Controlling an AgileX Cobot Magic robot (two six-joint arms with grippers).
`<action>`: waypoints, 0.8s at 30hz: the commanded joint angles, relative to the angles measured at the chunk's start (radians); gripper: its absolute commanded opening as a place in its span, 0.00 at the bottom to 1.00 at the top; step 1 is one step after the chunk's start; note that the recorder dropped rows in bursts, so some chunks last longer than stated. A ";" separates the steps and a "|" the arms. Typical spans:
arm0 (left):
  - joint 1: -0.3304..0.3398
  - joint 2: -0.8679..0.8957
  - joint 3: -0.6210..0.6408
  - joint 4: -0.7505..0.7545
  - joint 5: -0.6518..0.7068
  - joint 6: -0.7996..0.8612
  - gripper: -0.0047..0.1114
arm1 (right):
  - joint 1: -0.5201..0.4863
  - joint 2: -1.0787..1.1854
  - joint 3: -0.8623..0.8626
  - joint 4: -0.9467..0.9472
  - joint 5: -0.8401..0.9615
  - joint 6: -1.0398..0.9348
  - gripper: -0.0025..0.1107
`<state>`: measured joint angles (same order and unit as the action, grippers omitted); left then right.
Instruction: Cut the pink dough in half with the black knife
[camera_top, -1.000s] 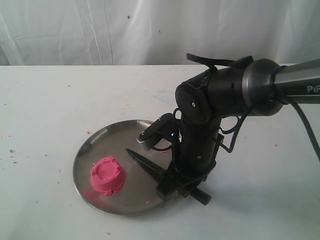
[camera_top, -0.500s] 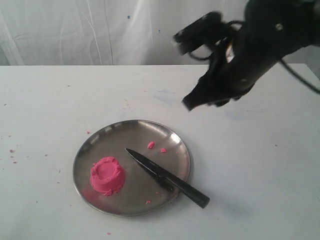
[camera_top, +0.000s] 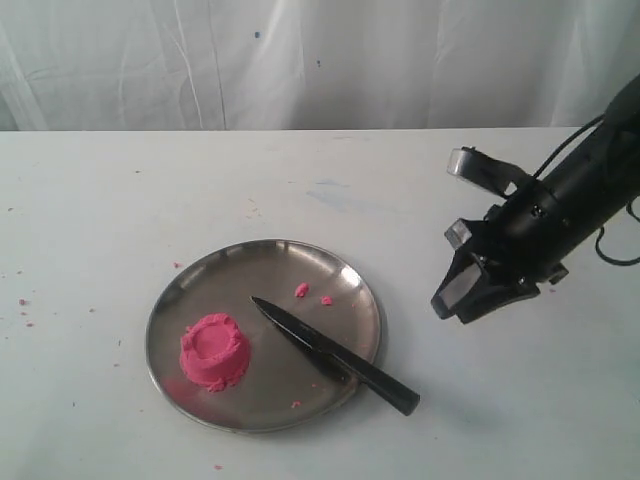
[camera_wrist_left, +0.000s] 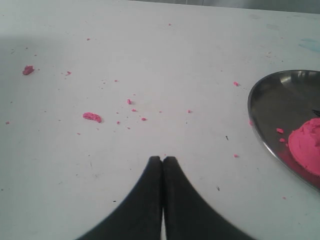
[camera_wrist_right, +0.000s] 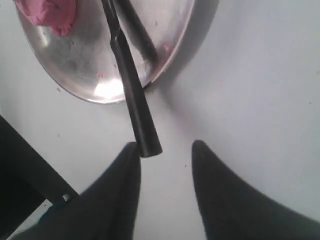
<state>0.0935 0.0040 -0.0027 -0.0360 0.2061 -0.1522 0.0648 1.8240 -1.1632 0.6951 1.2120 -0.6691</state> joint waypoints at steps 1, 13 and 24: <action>-0.006 -0.004 0.003 -0.008 -0.003 0.003 0.04 | 0.036 0.004 0.066 0.042 -0.029 -0.077 0.51; -0.006 -0.004 0.003 -0.008 -0.003 0.003 0.04 | 0.126 0.103 0.129 0.137 -0.146 -0.274 0.52; -0.006 -0.004 0.003 -0.008 -0.003 0.003 0.04 | 0.126 0.206 0.129 0.228 -0.120 -0.302 0.52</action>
<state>0.0935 0.0040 -0.0027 -0.0360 0.2061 -0.1522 0.1905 2.0067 -1.0389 0.8822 1.0731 -0.9306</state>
